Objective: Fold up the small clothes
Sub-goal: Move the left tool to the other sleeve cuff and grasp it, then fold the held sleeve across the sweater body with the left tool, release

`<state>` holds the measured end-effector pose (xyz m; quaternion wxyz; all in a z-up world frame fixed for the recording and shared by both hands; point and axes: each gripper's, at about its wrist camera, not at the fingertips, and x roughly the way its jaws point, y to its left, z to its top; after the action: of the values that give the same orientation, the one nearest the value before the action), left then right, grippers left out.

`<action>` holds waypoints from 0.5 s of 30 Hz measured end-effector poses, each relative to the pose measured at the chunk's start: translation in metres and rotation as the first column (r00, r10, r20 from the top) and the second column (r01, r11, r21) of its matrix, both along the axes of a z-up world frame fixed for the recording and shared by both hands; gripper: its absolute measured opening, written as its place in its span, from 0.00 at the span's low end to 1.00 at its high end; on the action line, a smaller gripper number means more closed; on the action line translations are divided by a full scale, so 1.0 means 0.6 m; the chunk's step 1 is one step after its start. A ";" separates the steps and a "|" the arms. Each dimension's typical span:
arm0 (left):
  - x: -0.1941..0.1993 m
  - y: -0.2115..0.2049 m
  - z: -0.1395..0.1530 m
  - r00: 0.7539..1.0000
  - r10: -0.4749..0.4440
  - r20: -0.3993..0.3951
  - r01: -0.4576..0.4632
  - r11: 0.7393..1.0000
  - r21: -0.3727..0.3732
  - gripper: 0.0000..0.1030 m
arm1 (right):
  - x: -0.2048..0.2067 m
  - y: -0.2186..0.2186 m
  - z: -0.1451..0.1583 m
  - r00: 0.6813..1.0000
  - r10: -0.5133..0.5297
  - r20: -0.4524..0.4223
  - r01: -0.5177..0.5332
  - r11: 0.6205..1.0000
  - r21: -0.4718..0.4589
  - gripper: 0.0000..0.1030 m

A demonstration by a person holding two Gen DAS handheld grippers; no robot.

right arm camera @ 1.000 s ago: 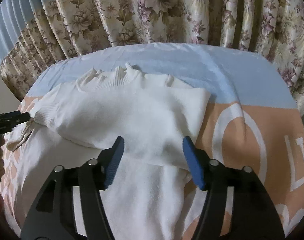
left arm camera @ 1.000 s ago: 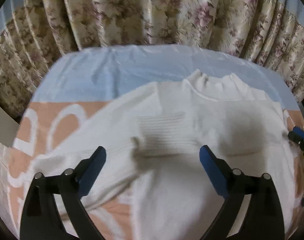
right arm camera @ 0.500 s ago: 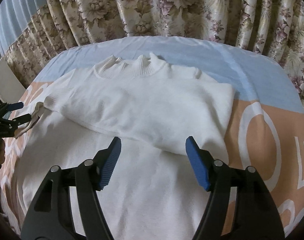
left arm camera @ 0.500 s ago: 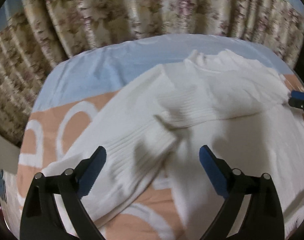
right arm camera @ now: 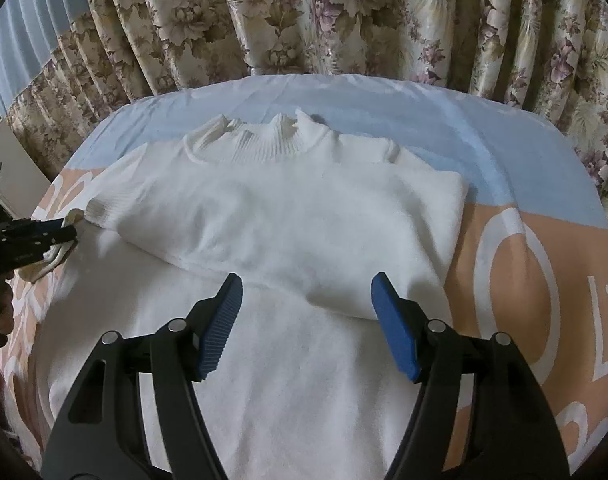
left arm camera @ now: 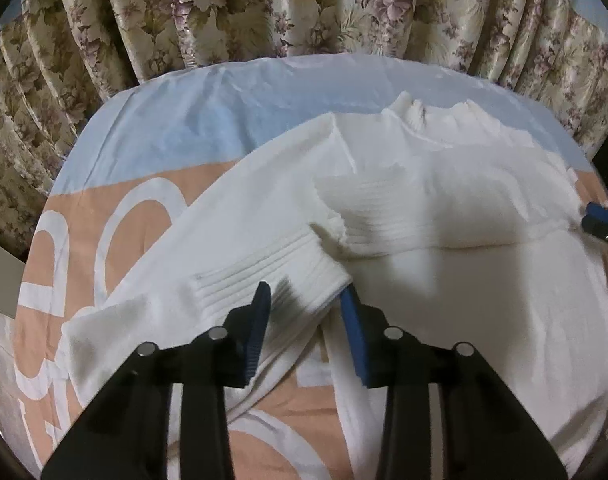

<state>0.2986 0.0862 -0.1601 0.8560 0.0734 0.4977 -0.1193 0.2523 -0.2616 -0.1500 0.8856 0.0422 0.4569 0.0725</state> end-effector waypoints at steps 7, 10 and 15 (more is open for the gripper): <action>0.008 0.001 0.005 1.000 0.031 0.005 -0.031 0.999 0.016 0.09 | -0.001 0.001 -0.007 1.000 0.008 -0.010 -0.008 1.000 0.004 0.66; 0.012 0.007 0.005 0.999 0.049 -0.009 -0.049 0.999 -0.010 0.08 | -0.002 -0.001 -0.007 1.000 0.002 -0.009 -0.002 1.000 0.016 0.66; 0.011 -0.015 0.031 0.998 0.062 0.015 -0.062 0.998 -0.017 0.08 | 0.004 -0.010 -0.004 1.000 -0.004 0.003 0.004 1.000 0.023 0.66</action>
<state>0.3050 0.0772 -0.1415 0.8636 0.0518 0.4923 -0.0962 0.2548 -0.2677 -0.1524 0.8858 0.0533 0.4547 0.0760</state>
